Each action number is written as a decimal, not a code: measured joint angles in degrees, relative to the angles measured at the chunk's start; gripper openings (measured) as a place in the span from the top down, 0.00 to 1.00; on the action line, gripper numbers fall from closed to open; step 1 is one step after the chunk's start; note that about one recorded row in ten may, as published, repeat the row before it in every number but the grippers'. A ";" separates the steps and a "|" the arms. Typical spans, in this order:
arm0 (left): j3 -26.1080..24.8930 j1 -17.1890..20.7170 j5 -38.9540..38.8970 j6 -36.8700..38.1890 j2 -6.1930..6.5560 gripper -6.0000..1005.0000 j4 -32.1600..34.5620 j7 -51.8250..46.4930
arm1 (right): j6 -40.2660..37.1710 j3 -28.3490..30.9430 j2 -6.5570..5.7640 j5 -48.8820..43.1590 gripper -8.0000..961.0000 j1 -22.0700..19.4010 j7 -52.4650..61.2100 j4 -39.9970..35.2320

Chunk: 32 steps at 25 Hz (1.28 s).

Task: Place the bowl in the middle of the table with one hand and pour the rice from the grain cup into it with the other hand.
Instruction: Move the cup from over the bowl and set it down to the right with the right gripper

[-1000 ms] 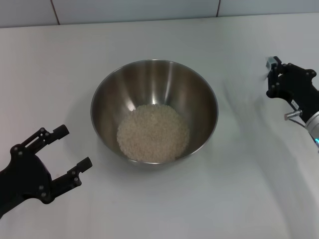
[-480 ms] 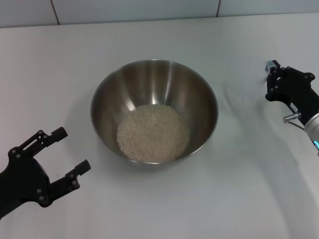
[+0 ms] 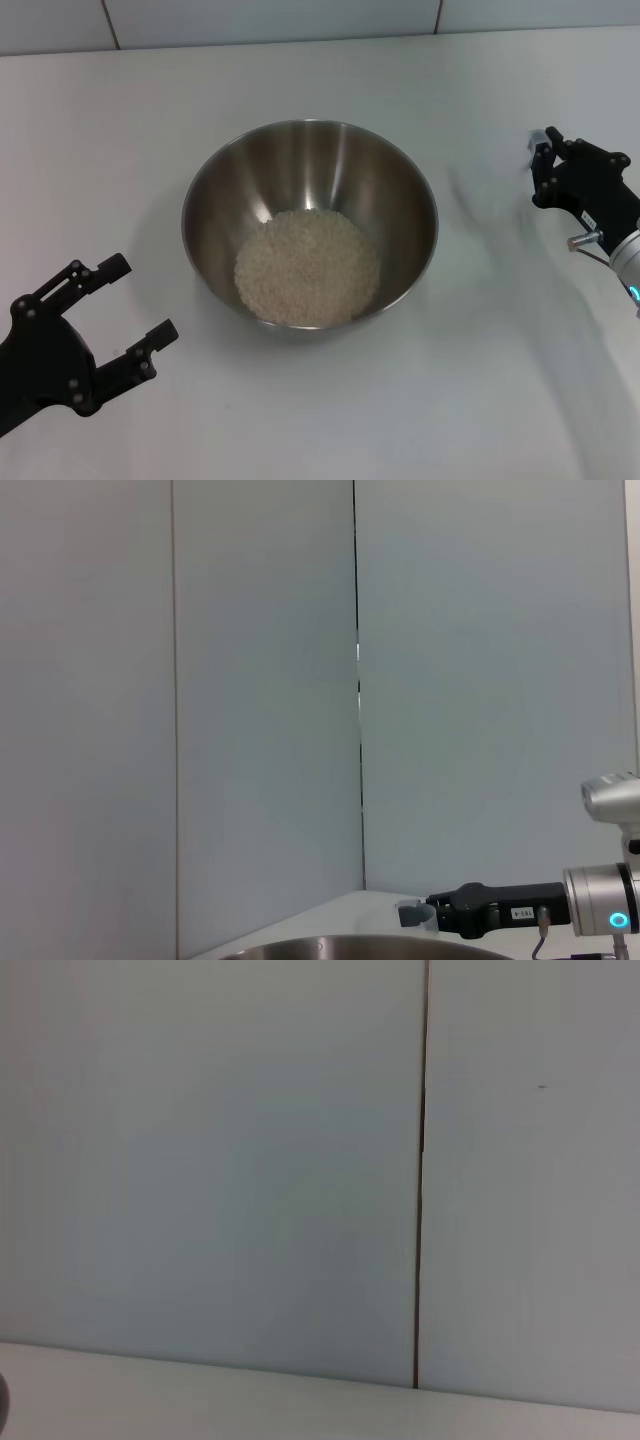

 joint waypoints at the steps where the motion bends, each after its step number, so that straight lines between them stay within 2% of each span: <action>1: -0.02 0.02 0.00 0.02 0.00 0.20 0.00 0.00 | 0.01 0.00 -0.05 0.00 0.96 -0.03 0.12 0.03; 8: -0.54 0.08 0.00 0.55 0.00 0.20 0.00 0.00 | 0.01 0.00 -0.05 0.00 0.77 -0.41 0.16 0.12; 14: -0.72 0.15 0.00 0.93 0.00 0.20 0.00 0.00 | -0.01 -0.16 -0.16 -1.30 0.63 -0.92 0.36 0.56; 20: -0.73 0.14 0.00 1.01 0.07 0.20 0.00 0.00 | -0.42 -0.18 -0.27 -1.60 0.54 -1.50 1.63 0.50; 25: -0.75 0.14 0.00 1.03 0.08 0.20 0.00 0.00 | -0.56 -0.18 -0.27 -1.58 0.39 -1.87 1.78 0.32; 32: -0.82 -0.10 0.00 1.03 0.09 0.20 0.00 -0.05 | -1.93 -0.33 -0.45 -1.79 0.40 -3.28 3.20 -0.08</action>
